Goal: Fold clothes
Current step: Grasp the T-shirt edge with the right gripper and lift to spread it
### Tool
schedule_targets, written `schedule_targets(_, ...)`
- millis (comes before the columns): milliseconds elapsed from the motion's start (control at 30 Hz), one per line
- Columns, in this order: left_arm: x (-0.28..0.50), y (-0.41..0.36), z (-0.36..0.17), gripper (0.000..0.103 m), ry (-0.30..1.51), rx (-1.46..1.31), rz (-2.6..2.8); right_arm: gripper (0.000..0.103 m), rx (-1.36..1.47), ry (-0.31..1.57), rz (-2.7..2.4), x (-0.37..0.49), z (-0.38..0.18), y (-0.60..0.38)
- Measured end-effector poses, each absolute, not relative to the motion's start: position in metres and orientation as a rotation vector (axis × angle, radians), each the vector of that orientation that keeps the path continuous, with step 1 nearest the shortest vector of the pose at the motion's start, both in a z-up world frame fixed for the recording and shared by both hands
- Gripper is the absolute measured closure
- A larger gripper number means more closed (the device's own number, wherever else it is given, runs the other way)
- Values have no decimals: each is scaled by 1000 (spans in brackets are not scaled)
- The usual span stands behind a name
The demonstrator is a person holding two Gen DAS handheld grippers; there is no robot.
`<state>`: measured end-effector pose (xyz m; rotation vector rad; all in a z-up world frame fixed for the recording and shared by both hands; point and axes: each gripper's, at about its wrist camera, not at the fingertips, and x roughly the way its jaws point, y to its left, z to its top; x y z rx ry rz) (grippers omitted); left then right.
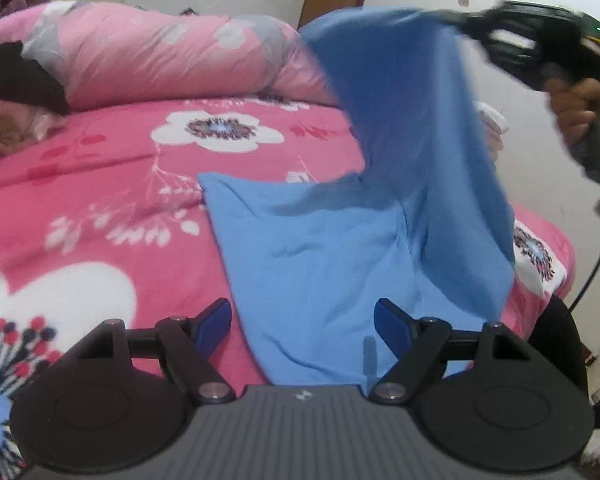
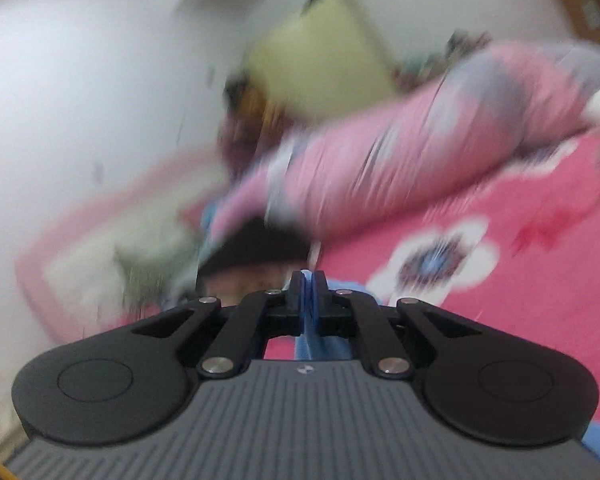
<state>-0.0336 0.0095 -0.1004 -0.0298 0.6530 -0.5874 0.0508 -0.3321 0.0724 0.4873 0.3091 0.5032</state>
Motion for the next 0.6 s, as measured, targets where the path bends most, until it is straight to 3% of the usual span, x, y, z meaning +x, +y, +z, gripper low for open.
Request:
schedule_targets(133,-34,5,-107,23,667,-14,-586,101,613,236,294,5,57,-397)
schedule_targets(433,-32,-2,-106,23,705,58,-566,100,985,301,-163,-89,-90,-490)
schedule_targets(600,-29,-7,-102,23,738,73,-555,97,1097,210,-258,-119,-113,-519)
